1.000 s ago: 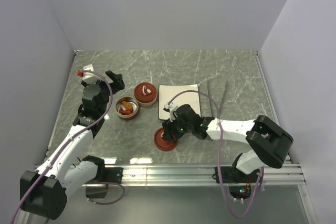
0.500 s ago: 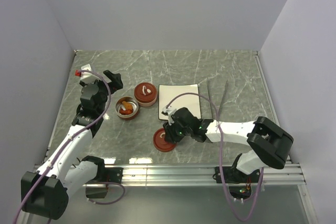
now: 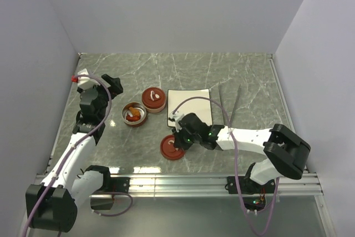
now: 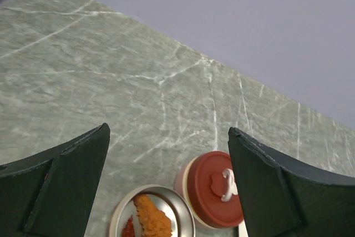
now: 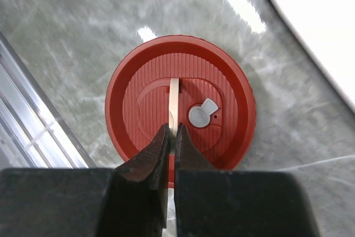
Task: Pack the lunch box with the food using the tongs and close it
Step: Pick up the lid of the lunch box with the right arm, then put the lid back on the lunch box
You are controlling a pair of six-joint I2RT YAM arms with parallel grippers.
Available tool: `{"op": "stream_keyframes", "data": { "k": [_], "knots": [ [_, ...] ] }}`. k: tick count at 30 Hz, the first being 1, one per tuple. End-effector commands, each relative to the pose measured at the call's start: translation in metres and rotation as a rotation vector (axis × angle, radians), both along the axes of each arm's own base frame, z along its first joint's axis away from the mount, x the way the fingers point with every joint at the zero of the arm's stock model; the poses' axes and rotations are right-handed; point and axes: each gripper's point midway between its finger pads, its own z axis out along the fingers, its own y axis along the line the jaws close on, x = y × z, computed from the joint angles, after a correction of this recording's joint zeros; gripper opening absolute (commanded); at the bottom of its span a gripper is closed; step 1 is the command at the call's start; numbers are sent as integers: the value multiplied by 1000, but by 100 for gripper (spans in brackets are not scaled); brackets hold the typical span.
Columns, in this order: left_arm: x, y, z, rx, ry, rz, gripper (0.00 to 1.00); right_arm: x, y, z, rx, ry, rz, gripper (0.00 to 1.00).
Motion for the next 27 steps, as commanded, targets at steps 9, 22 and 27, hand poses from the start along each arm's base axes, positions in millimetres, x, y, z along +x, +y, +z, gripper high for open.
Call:
{"op": "stream_keyframes", "data": {
  "k": [9,22,27],
  "knots": [
    [-12,25,18,7,-82,78,95,71,59,142,145,-334,-25,0],
    [-29,36,22,-45,-107,143,99,131,138,140,44,-340,34,0],
    [-27,32,21,-43,-104,122,100,136,147,135,27,-328,51,0]
  ]
}}
